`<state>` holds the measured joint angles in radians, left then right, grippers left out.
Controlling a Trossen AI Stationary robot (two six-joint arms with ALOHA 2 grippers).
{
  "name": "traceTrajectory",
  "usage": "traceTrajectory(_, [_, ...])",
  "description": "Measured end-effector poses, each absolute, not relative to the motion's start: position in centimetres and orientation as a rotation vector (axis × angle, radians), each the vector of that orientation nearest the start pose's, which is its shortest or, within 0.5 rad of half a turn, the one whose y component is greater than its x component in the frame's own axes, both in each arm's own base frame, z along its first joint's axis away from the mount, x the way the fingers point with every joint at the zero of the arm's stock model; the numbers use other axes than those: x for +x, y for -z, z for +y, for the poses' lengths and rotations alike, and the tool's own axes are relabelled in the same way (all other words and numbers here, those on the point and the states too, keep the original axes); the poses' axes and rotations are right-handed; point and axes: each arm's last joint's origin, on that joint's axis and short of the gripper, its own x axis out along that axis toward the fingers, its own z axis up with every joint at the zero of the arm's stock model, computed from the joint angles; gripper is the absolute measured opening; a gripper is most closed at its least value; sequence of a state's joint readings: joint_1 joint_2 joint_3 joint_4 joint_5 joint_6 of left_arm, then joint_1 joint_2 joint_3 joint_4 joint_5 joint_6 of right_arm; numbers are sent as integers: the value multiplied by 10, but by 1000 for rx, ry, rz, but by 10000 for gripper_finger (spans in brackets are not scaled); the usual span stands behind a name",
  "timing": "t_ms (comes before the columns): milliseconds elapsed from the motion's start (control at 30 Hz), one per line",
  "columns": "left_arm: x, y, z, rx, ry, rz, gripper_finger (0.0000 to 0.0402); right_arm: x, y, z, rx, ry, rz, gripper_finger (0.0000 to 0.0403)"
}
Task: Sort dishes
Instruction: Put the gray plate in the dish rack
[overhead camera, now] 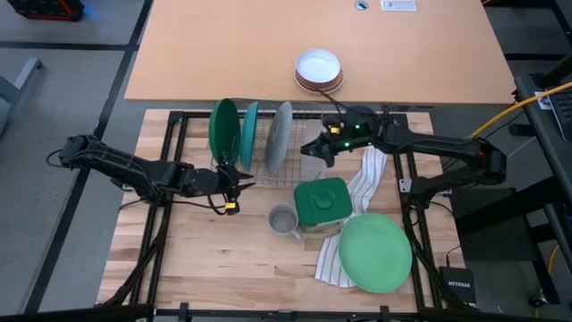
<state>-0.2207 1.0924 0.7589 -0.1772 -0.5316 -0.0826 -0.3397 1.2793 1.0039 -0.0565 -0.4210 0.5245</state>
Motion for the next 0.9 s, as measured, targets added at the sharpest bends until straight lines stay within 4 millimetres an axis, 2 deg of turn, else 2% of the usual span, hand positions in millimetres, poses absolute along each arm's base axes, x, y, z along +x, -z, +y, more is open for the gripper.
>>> traceTrajectory(100, [228, -269, -36, 108, -323, 464, 84, 266, -325, -82, 624, 19, 294, 90])
traceTrajectory(233, [228, -269, -36, 111, -322, 464, 84, 266, -326, -85, 605, 127, 262, 90])
traceTrajectory(567, [228, -269, -36, 118, -321, 463, 84, 286, -295, -102, 568, 459, 298, 90])
traceTrajectory(900, [228, -269, -36, 135, -317, 466, 84, 316, -284, -114, 577, 470, 179, 90])
